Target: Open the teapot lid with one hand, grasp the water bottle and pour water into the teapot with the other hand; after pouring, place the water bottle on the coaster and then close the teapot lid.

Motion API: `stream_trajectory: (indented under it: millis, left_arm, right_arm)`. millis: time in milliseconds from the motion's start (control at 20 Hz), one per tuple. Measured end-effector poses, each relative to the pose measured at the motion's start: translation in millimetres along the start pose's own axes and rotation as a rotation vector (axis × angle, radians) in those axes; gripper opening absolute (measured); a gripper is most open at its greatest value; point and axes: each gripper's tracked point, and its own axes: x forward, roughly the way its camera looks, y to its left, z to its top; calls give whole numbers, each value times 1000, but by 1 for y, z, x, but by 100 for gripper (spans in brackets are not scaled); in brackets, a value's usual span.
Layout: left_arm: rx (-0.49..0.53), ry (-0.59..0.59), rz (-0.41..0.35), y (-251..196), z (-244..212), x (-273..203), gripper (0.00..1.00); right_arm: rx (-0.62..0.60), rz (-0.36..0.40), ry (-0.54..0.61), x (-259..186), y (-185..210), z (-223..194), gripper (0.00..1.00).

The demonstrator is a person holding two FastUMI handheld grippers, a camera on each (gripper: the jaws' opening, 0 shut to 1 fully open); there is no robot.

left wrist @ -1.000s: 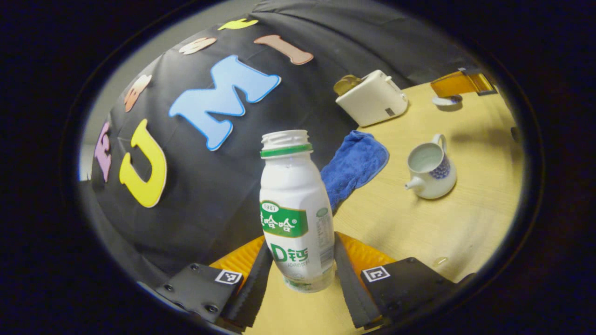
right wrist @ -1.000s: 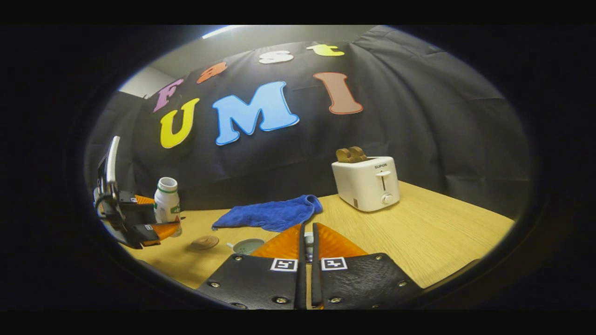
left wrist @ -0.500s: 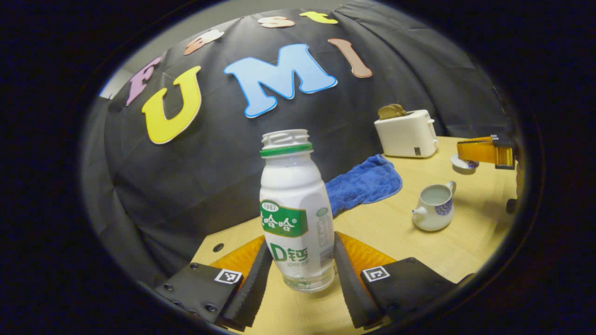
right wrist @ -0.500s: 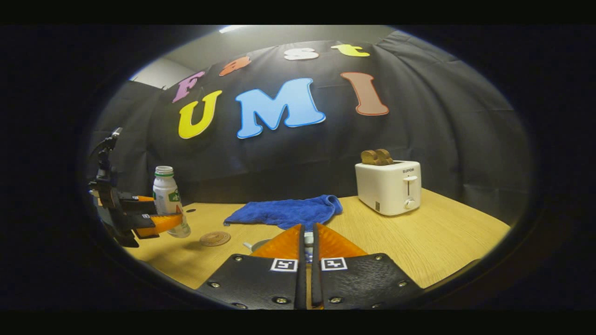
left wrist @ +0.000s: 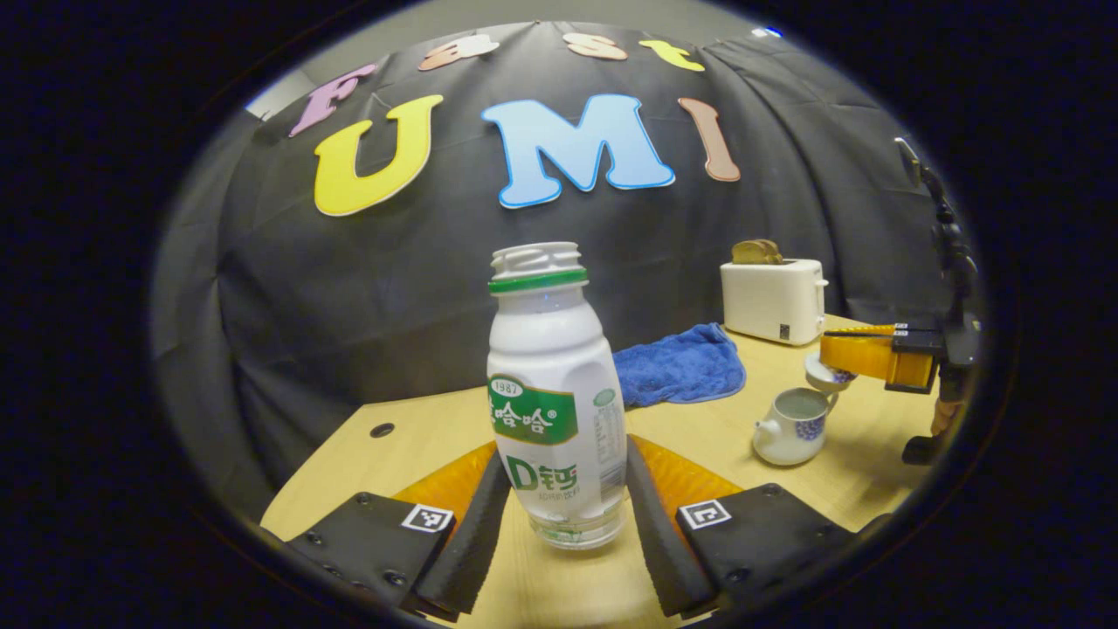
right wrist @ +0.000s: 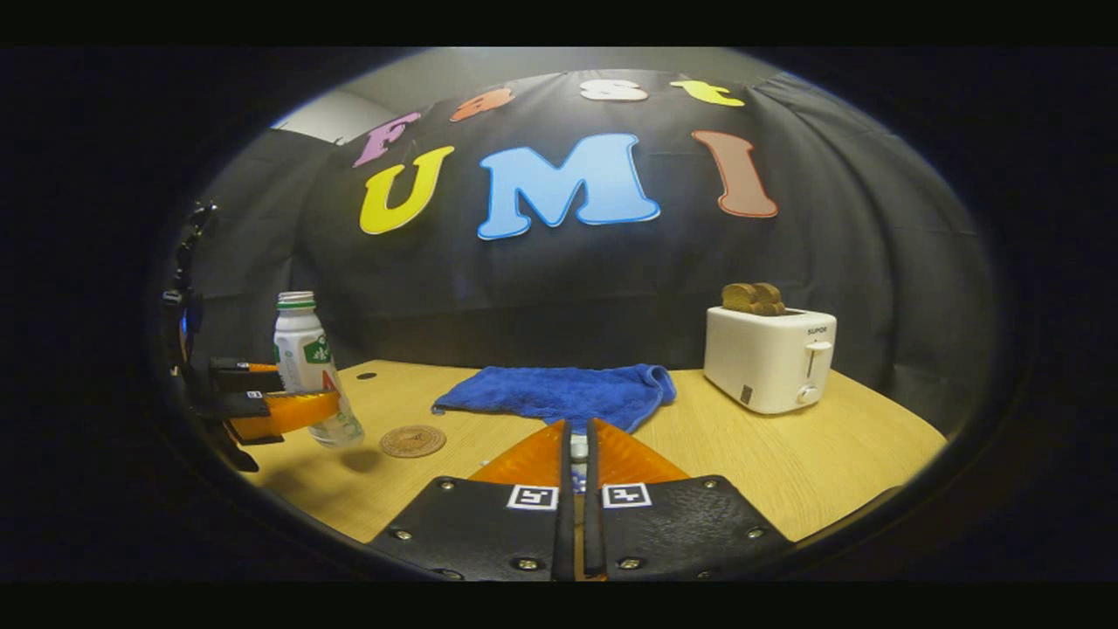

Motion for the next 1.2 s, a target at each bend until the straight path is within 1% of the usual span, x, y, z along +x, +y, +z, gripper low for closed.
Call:
stream_trajectory:
  millis: [100, 150, 200, 300, 350, 450, 500, 750, 800, 850, 900, 1200]
  left_arm:
    - [-5, -1, 9, 2, -1, 2, 85]
    - [-6, 0, 11, 2, -2, 2, 85]
    - [-10, -2, 12, 3, -2, 1, 85]
    - [-17, -6, 10, 5, -3, 0, 85]
    - [-18, -9, 13, 6, -2, -1, 85]
    - [-20, -12, 13, 7, -2, -2, 85]
    - [-21, -14, 12, 7, -2, -4, 85]
    - [-28, -27, 5, 9, 2, -7, 84]
    - [-29, -27, 3, 8, 2, -8, 79]
    - [-30, -27, 2, 8, 2, -7, 79]
    - [-33, -26, -1, 8, 3, -8, 84]
    - [-39, -19, -11, 7, 2, -9, 84]
  right_arm:
    - [-9, 6, 7, 3, 4, -2, 4]
    - [-10, 13, 9, 4, 8, -2, 0]
    - [-10, 20, 12, 5, 11, -3, 4]
    - [-16, 30, 19, 8, 17, -5, 4]
    - [-20, 30, 27, 9, 19, -6, 0]
    - [-22, 32, 40, 12, 22, -10, 0]
    - [-22, 33, 44, 13, 23, -11, 4]
    - [-20, 32, 61, 16, 24, -17, 4]
    - [-21, 32, 63, 17, 24, -19, 4]
    - [-24, 32, 68, 17, 25, -20, 4]
    - [-26, 30, 70, 18, 24, -22, 4]
    - [-5, 24, 87, 20, 21, -29, 4]
